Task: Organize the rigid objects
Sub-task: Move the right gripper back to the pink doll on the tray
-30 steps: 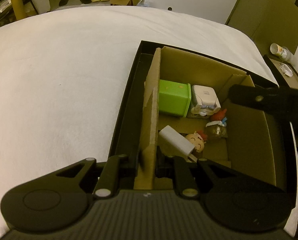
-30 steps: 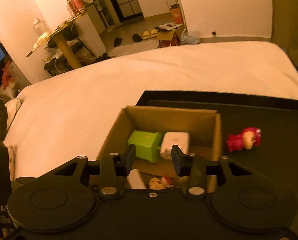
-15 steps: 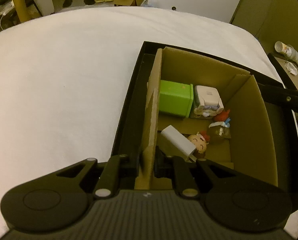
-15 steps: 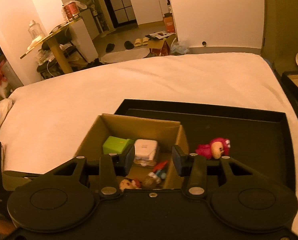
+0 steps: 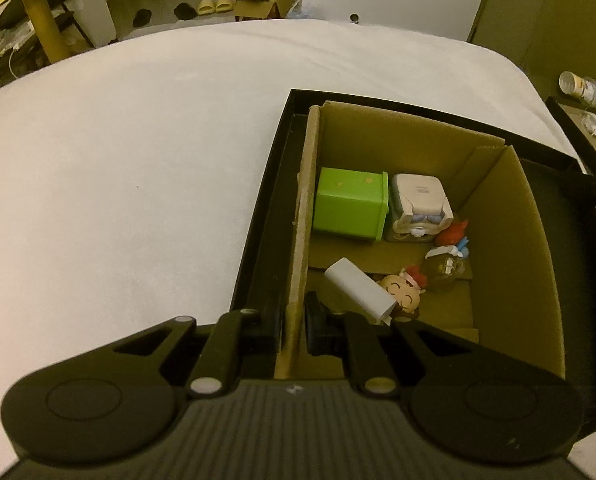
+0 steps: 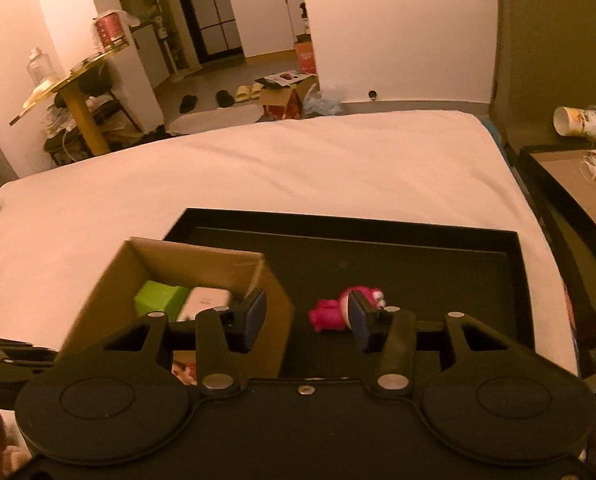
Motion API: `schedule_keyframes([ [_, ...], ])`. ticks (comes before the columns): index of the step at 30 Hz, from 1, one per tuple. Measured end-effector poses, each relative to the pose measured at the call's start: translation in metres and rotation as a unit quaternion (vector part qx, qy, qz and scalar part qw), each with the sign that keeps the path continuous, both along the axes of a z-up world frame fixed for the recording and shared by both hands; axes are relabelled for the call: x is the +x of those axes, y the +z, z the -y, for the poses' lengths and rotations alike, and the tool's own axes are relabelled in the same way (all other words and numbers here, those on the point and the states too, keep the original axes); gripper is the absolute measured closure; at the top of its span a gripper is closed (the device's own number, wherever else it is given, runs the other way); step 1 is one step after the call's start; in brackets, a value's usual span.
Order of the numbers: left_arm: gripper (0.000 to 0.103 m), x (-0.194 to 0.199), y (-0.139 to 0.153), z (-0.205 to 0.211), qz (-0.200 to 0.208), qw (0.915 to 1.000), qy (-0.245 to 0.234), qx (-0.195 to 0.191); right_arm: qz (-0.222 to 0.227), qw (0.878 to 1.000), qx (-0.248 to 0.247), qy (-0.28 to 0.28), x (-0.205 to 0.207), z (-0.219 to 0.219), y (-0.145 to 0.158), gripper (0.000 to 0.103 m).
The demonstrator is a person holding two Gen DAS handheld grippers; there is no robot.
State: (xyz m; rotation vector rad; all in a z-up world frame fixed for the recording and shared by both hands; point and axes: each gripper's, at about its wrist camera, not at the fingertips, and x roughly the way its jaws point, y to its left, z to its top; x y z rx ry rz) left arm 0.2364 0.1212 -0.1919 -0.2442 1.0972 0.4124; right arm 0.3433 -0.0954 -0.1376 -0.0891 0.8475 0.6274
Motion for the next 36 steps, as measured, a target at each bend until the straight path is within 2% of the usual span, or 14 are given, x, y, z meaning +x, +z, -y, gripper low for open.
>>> schedule_keyframes([
  [6, 0.092, 0.004, -0.001, 0.002, -0.008, 0.9999, -0.006, 0.011, 0.004, 1.000, -0.013, -0.002, 0.007, 0.005, -0.015, 0.057],
  [15, 0.091, 0.012, -0.001, 0.007, -0.029, 0.9988, -0.025, 0.030, -0.014, 1.000, -0.009, -0.006, 0.026, 0.012, -0.047, 0.057],
  [19, 0.091, 0.011, 0.000, 0.003, -0.028, 0.9992, -0.019, 0.022, -0.028, 1.000, -0.008, -0.007, 0.034, 0.013, -0.060, 0.056],
  [20, 0.092, 0.010, 0.000, 0.001, -0.026, 0.9993, -0.019, 0.019, -0.032, 0.999, -0.004, -0.004, 0.036, 0.013, -0.062, 0.054],
  [22, 0.092, 0.010, -0.001, -0.003, -0.027, 0.9994, -0.019, 0.010, -0.028, 1.000, 0.003, 0.009, 0.037, 0.013, -0.064, 0.035],
  [23, 0.092, 0.011, 0.000, -0.004, -0.029, 0.9994, -0.019, 0.006, -0.021, 1.000, 0.003, 0.017, 0.037, 0.013, -0.064, 0.033],
  [29, 0.092, 0.017, -0.002, -0.007, -0.041, 0.9986, -0.033, 0.006, -0.010, 0.999, -0.008, 0.052, 0.046, 0.010, -0.068, 0.032],
  [31, 0.092, 0.019, -0.005, -0.008, -0.044, 0.9983, -0.039, 0.005, -0.010, 0.998, -0.011, 0.065, 0.048, 0.008, -0.070, 0.027],
  [36, 0.091, 0.020, -0.011, -0.004, -0.042, 0.9984, -0.035, 0.012, -0.008, 0.995, -0.006, 0.095, 0.048, 0.000, -0.072, 0.026],
])
